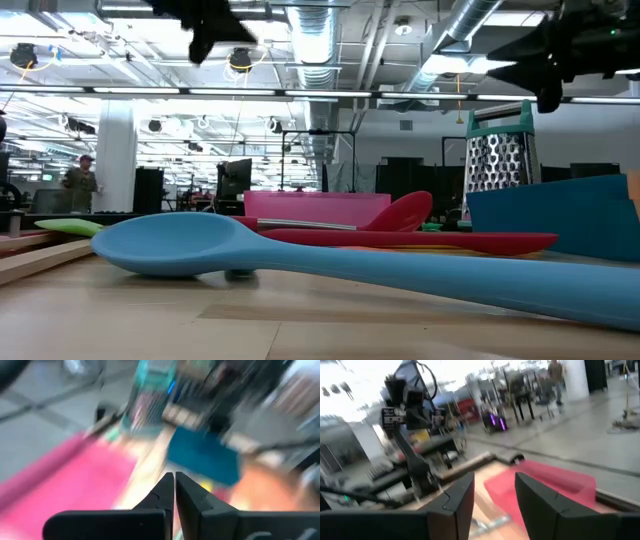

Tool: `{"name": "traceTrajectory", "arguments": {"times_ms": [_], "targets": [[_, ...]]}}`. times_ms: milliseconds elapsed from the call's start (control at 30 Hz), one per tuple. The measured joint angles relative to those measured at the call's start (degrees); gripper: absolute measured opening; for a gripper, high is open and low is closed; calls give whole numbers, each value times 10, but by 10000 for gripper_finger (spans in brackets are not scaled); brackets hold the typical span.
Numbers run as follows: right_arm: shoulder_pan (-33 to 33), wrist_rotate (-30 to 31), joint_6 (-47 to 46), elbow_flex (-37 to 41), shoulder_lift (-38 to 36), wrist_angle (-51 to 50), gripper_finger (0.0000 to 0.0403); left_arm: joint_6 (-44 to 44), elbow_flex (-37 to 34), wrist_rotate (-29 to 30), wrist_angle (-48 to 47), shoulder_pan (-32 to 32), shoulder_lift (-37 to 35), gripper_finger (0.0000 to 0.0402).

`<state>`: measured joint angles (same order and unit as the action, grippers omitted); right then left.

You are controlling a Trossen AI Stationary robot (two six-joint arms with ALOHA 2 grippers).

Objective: Pick & Place Kitchen Items
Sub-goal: Put the yellow kitchen knife into the orange bin

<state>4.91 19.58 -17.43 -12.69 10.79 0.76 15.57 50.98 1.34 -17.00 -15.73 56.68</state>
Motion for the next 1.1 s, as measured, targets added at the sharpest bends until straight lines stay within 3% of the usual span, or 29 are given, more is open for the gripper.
{"name": "traceTrajectory", "arguments": {"times_ms": [167,400,600,900,1100], "targets": [[-1,0,-35,-5,52,-5,158,-13,-1,-6,-126,-5,62,42],[0,0,-50,-5,97,-4,175,-107,-1,-66,-147,-3,150,146],[0,-1,-51,-5,103,-4,181,-126,-1,-11,-180,4,206,218],[0,-2,-51,-5,102,-4,172,-108,-2,41,-166,25,312,224],[0,-2,-51,-5,102,-4,168,-108,-2,36,-129,35,344,223]]}}
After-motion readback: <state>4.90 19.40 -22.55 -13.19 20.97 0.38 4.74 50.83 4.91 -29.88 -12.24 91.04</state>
